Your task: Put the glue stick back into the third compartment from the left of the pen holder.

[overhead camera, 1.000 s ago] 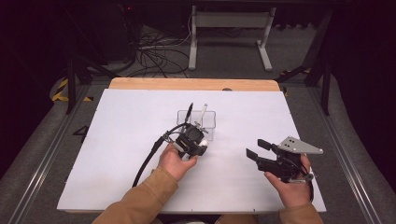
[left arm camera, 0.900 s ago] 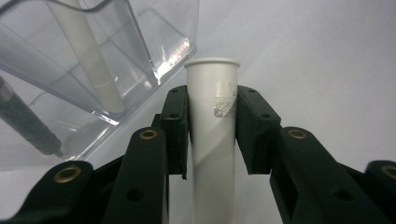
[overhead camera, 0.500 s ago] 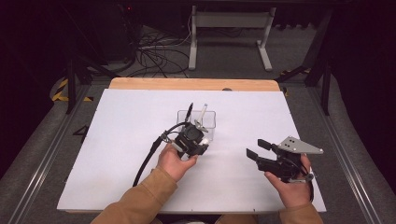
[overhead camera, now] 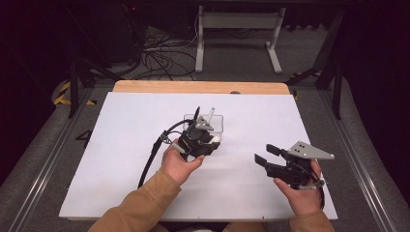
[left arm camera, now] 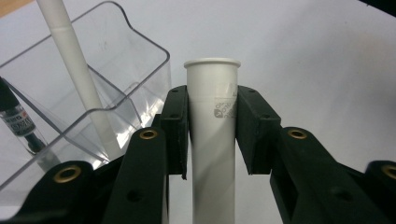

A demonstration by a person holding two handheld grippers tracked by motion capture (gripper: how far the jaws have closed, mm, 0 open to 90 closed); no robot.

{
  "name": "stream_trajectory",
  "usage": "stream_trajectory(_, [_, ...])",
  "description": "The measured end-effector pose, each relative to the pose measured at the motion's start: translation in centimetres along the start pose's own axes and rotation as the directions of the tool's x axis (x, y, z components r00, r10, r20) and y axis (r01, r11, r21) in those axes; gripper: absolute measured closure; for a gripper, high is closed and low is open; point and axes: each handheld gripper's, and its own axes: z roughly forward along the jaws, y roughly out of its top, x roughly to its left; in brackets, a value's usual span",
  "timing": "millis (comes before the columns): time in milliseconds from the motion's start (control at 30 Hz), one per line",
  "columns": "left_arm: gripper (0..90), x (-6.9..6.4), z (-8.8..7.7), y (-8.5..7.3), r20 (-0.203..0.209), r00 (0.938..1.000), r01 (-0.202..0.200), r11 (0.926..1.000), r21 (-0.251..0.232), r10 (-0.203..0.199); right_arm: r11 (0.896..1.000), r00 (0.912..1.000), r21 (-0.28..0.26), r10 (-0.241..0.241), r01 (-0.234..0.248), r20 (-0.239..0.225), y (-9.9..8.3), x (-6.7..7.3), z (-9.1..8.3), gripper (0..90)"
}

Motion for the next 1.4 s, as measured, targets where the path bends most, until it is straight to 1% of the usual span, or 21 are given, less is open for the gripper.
stream_trajectory(200, [67.4,0.1,-0.8,0.6,0.037,0.9993,0.013,0.9977,-0.066,-0.011,1.000,1.0000,-0.001,0.002,-0.002,-0.002,0.0,0.0,0.0,40.2])
stream_trajectory(333, [67.4,0.2,-1.4,0.9,0.041,0.9991,0.014,0.9934,-0.113,-0.009,1.000,1.0000,0.001,-0.001,0.001,-0.008,0.0,0.1,0.1,40.2])
stream_trajectory(400, [67.5,0.4,-1.6,1.1,0.044,0.9990,0.016,0.9899,-0.141,-0.010,1.000,1.0000,0.001,-0.001,0.001,-0.009,0.0,0.1,0.1,40.2])
stream_trajectory(500, [67.4,0.8,-1.9,1.3,0.072,0.9972,0.031,0.9831,-0.180,-0.018,1.000,1.0000,0.000,0.001,-0.001,-0.008,0.0,0.1,0.1,40.2])
stream_trajectory(533, [67.5,0.9,-2.0,1.3,0.082,0.9961,0.047,0.9807,-0.190,-0.031,1.000,1.0000,0.000,0.000,0.000,-0.009,0.0,0.1,0.1,40.2])
stream_trajectory(567, [67.5,1.0,-2.1,1.4,0.086,0.9958,0.047,0.9785,-0.201,-0.030,1.000,1.0000,0.000,0.000,0.000,-0.009,0.0,0.1,0.1,40.2])
stream_trajectory(600, [67.5,1.1,-2.2,1.4,0.095,0.9947,0.060,0.9752,-0.213,-0.041,1.000,0.9999,0.002,-0.001,0.001,-0.010,0.0,0.1,0.1,40.2])
stream_trajectory(667, [67.4,1.3,-2.3,1.5,0.099,0.9942,0.063,0.9724,-0.225,-0.042,1.000,0.9999,0.003,0.000,0.000,-0.010,0.0,0.1,0.1,40.2])
stream_trajectory(867, [67.4,1.7,-2.5,1.7,0.100,0.9946,0.054,0.9562,-0.288,-0.026,1.000,1.0000,0.003,0.001,-0.001,-0.009,0.0,0.1,0.1,40.2])
stream_trajectory(900, [67.4,1.9,-2.5,1.7,0.108,0.9940,0.050,0.9528,-0.299,-0.019,1.000,1.0000,0.003,0.000,0.000,-0.009,0.0,0.1,0.1,40.2])
stream_trajectory(967, [67.4,2.1,-2.4,1.7,0.144,0.9891,0.076,0.9442,-0.320,-0.030,1.000,1.0000,0.001,0.001,-0.001,-0.009,0.0,0.1,0.1,40.2])
stream_trajectory(1000, [67.4,2.3,-2.4,1.8,0.139,0.9901,0.065,0.9425,-0.328,-0.020,1.000,1.0000,0.001,0.001,-0.001,-0.010,0.0,0.1,0.1,40.2])
stream_trajectory(1067, [67.4,2.5,-2.4,1.8,0.145,0.9893,0.068,0.9337,-0.351,-0.018,1.000,1.0000,0.004,0.001,-0.001,-0.009,0.0,0.1,0.1,40.2])
stream_trajectory(1133, [67.4,2.6,-2.4,1.9,0.151,0.9883,0.077,0.9276,-0.366,-0.023,1.000,1.0000,0.004,-0.003,0.003,-0.009,0.0,0.1,0.1,40.2])
stream_trajectory(1167, [67.4,2.9,-2.4,2.0,0.141,0.9899,0.058,0.9260,-0.373,-0.005,1.000,1.0000,0.004,-0.003,0.003,-0.009,0.0,0.1,0.1,40.2])
stream_trajectory(1200, [67.4,2.9,-2.3,2.0,0.150,0.9885,0.075,0.9202,-0.384,-0.018,1.000,1.0000,0.003,-0.003,0.003,-0.009,0.0,0.1,0.1,40.2])
stream_trajectory(1233, [67.4,3.0,-2.3,2.0,0.141,0.9900,0.069,0.9169,-0.393,-0.014,1.000,1.0000,0.004,-0.003,0.004,-0.009,0.0,0.1,0.1,40.2])
stream_trajectory(1300, [67.4,3.2,-2.3,2.1,0.133,0.9909,0.073,0.9094,-0.409,-0.020,1.000,1.0000,0.005,-0.004,0.004,-0.009,0.0,0.1,0.1,40.2])
stream_trajectory(1333, [67.4,3.2,-2.2,2.2,0.127,0.9916,0.075,0.9043,-0.420,-0.023,1.000,1.0000,0.005,-0.004,0.004,-0.009,0.0,0.1,0.1,40.2])
stream_trajectory(1367, [67.4,3.4,-2.2,2.2,0.121,0.9925,0.067,0.9021,-0.426,-0.017,1.000,0.9999,0.005,-0.004,0.004,-0.009,0.0,0.1,0.1,40.2])
stream_trajectory(1400, [67.4,3.4,-2.1,2.2,0.118,0.9928,0.070,0.8995,-0.431,-0.021,1.000,0.9999,0.005,-0.004,0.004,-0.010,0.0,0.1,0.1,40.2])
